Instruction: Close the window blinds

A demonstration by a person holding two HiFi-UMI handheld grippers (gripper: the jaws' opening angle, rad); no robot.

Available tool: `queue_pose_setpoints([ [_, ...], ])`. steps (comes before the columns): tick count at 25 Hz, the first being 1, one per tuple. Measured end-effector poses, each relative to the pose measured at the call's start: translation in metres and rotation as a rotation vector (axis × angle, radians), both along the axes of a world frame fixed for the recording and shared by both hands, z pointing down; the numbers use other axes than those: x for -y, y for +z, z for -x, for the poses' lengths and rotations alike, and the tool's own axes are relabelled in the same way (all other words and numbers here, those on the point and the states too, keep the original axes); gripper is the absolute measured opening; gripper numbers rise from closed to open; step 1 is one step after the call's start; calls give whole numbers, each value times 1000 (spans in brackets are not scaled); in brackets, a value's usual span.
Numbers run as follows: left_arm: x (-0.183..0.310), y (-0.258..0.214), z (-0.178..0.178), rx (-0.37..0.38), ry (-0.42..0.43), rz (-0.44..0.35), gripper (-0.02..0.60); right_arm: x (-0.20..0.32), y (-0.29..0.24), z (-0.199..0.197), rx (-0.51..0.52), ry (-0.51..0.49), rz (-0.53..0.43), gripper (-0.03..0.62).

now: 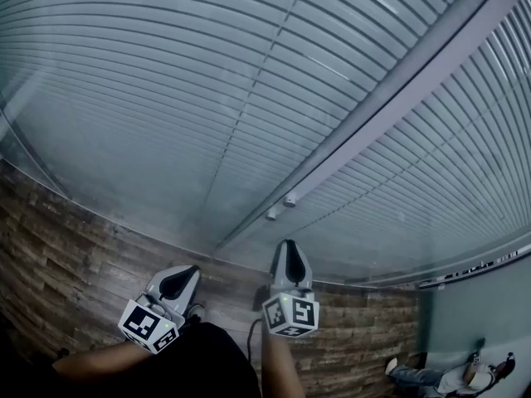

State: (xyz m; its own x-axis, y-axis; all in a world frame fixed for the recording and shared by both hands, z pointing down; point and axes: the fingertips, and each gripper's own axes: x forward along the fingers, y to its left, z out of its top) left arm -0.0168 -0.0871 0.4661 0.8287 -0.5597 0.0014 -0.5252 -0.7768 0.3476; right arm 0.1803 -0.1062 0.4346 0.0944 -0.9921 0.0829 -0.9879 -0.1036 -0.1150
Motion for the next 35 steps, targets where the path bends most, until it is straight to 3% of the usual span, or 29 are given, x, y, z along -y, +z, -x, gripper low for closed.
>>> queue_pose_setpoints([
  [2,4,-2,-1,0,-2,-8,0,-6,4,6,46,3,-18,10],
  [8,14,-4,3,4,7,-34,0,-17,17,46,-112,-55,13,2],
  [18,19,-4,4,13,51,-40,0,-27,21,63,-145,-56,9,0],
  [24,21,-1,7,15,87,-38,0,-29,14,84,-250,-41,15,0],
  [35,13,-3,12,9,118,-34,0,-43,12,88,-212,-5,16,0],
])
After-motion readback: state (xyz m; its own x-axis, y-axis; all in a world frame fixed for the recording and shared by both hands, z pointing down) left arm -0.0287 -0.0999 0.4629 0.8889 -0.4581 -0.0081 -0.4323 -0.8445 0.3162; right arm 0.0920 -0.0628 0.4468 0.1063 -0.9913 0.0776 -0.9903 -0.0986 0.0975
